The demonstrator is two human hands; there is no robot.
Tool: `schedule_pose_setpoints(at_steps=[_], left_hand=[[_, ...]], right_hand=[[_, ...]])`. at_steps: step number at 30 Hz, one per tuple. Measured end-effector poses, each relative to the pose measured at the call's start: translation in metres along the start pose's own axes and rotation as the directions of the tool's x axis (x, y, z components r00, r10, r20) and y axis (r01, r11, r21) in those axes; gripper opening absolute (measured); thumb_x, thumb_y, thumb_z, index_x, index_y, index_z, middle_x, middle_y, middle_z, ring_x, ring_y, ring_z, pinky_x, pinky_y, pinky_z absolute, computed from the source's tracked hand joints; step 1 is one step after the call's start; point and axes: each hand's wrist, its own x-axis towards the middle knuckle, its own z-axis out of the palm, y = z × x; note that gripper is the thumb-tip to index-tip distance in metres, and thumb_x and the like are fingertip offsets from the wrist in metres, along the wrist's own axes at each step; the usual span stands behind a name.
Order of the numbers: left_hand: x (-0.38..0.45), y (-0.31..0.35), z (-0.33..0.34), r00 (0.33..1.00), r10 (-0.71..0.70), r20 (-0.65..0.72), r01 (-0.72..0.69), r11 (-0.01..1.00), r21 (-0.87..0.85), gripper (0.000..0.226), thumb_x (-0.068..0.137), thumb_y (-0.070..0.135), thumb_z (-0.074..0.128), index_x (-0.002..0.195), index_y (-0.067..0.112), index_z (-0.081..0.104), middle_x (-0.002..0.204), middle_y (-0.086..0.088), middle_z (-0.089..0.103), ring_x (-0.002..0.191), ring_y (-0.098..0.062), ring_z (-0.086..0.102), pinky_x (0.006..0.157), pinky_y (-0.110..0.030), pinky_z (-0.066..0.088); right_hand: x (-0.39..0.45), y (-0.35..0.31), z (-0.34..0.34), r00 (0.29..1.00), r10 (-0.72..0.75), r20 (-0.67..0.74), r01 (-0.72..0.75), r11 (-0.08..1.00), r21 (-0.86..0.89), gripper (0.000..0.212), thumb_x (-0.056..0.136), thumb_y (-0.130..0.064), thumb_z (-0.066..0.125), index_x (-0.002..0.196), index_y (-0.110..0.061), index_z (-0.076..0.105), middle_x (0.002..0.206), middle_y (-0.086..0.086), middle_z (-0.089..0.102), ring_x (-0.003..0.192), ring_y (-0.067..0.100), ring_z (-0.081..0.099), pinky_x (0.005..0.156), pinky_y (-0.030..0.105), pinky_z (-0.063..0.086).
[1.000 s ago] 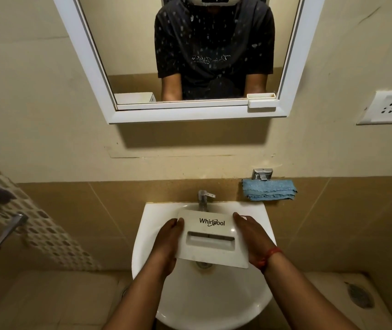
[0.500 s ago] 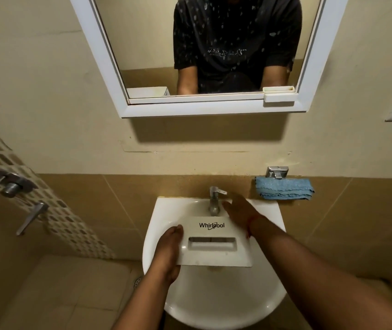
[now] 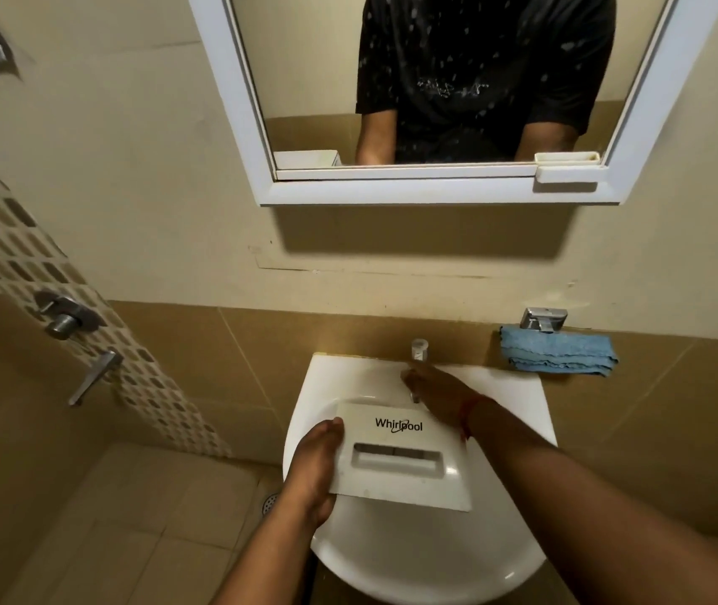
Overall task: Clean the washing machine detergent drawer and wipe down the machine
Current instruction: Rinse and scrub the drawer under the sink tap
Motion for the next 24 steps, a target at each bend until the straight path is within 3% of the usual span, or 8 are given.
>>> schedule_pose_setpoints(at_steps=[4,6,9,11,15,18,21,24], left_hand=[[0.001,0.002,0.005,1.000,-0.013,0.000,0.013,1.000,-0.023,0.029,0.103,0.024,0.046,0.106,0.005,0.067,0.103,-0.017,0.073,0.095,-0.035,0.068,0.084,-0.044,0.054],[0.003,0.005,0.008,1.000,-0.010,-0.016,0.009,0.999,-0.050,0.028,0.103,0.024,0.046,0.108,0.008,0.067,0.106,-0.017,0.073,0.097,-0.035,0.067,0.086,-0.045,0.053],[0.004,0.010,0.018,1.000,0.001,-0.005,-0.001,0.999,-0.054,0.028,0.102,0.025,0.047,0.110,0.008,0.068,0.110,-0.017,0.072,0.105,-0.037,0.065,0.097,-0.052,0.050],[0.002,0.015,0.025,1.000,0.007,-0.002,-0.007,0.998,-0.056,0.028,0.103,0.026,0.046,0.109,0.009,0.068,0.105,-0.014,0.073,0.100,-0.035,0.066,0.093,-0.050,0.051],[-0.003,0.024,0.035,1.000,-0.008,0.001,0.008,0.995,-0.095,0.025,0.103,0.026,0.045,0.102,0.011,0.066,0.095,-0.011,0.073,0.087,-0.030,0.066,0.081,-0.043,0.053],[-0.008,0.033,0.042,1.000,-0.020,-0.012,0.018,0.987,-0.158,0.018,0.100,0.025,0.051,0.102,0.014,0.065,0.098,-0.013,0.072,0.091,-0.034,0.066,0.082,-0.050,0.054],[-0.012,0.046,0.048,1.000,0.008,0.014,-0.005,0.978,-0.208,0.015,0.097,0.019,0.051,0.102,0.016,0.064,0.093,-0.011,0.071,0.086,-0.031,0.065,0.069,-0.042,0.054],[-0.020,0.055,0.058,0.993,0.098,0.066,-0.088,0.985,-0.146,0.021,0.096,0.011,0.045,0.103,0.015,0.065,0.095,-0.010,0.070,0.084,-0.027,0.063,0.068,-0.037,0.050]], right_hand=[[-0.039,0.019,0.003,0.963,0.097,-0.252,0.052,0.849,0.526,0.025,0.099,-0.052,0.043,0.103,-0.033,0.059,0.116,-0.002,0.063,0.107,0.019,0.059,0.088,0.035,0.047],[-0.059,0.027,0.007,0.959,0.150,-0.241,0.025,0.802,0.597,0.036,0.099,-0.053,0.041,0.107,-0.025,0.061,0.112,0.003,0.068,0.101,0.020,0.063,0.077,0.032,0.048],[-0.084,0.034,0.015,0.977,0.131,-0.166,0.035,0.673,0.739,0.043,0.098,-0.055,0.041,0.116,-0.024,0.064,0.109,0.005,0.073,0.101,0.025,0.069,0.089,0.045,0.055],[-0.090,0.037,0.017,0.977,0.128,-0.174,0.072,0.568,0.820,0.042,0.099,-0.052,0.043,0.119,-0.022,0.065,0.112,0.008,0.072,0.106,0.029,0.068,0.095,0.053,0.052],[-0.099,0.032,0.017,0.961,0.061,-0.269,0.206,0.487,0.849,0.045,0.092,-0.037,0.057,0.128,-0.010,0.059,0.121,0.015,0.068,0.113,0.033,0.064,0.100,0.054,0.047],[-0.105,0.021,0.010,0.952,0.044,-0.304,0.238,0.518,0.821,0.033,0.094,-0.018,0.059,0.127,-0.013,0.058,0.117,0.011,0.070,0.108,0.031,0.066,0.095,0.050,0.052],[-0.110,0.010,0.002,0.922,0.056,-0.384,0.293,0.546,0.785,0.030,0.094,-0.007,0.057,0.123,-0.016,0.060,0.112,0.008,0.072,0.104,0.028,0.068,0.090,0.046,0.054],[-0.114,0.003,-0.001,0.907,0.079,-0.414,0.307,0.550,0.777,0.032,0.093,-0.002,0.055,0.121,-0.015,0.062,0.111,0.008,0.072,0.102,0.028,0.068,0.087,0.044,0.056]])
